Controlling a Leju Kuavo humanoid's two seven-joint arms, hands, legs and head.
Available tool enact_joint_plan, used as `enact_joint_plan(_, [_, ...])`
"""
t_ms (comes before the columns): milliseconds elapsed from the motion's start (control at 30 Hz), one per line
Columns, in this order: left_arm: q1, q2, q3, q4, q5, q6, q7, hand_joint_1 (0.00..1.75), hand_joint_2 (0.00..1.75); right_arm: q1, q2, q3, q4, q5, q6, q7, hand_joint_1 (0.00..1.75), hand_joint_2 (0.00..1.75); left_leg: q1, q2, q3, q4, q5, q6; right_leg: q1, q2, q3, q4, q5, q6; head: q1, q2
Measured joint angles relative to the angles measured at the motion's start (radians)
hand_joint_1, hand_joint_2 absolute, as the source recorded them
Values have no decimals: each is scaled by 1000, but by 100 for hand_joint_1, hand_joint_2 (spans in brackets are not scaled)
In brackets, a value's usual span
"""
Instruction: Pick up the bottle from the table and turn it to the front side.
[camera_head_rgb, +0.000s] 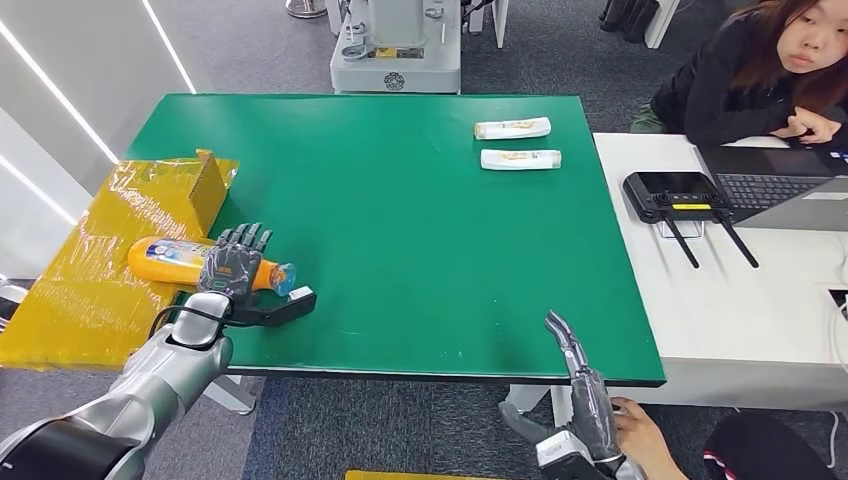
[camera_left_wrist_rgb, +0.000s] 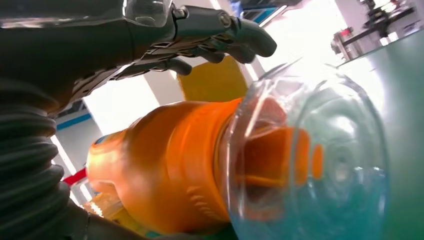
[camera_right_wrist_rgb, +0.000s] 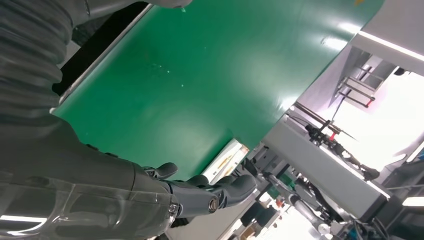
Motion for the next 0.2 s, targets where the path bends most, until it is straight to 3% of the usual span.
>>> enact_joint_plan(200, [-2,1,16,5,-2,-1,7,0,175,-6,-8,16,5,0,-4,8,0,175,0,0,0,0,1,-1,0,0,0,0,0,0,0,0])
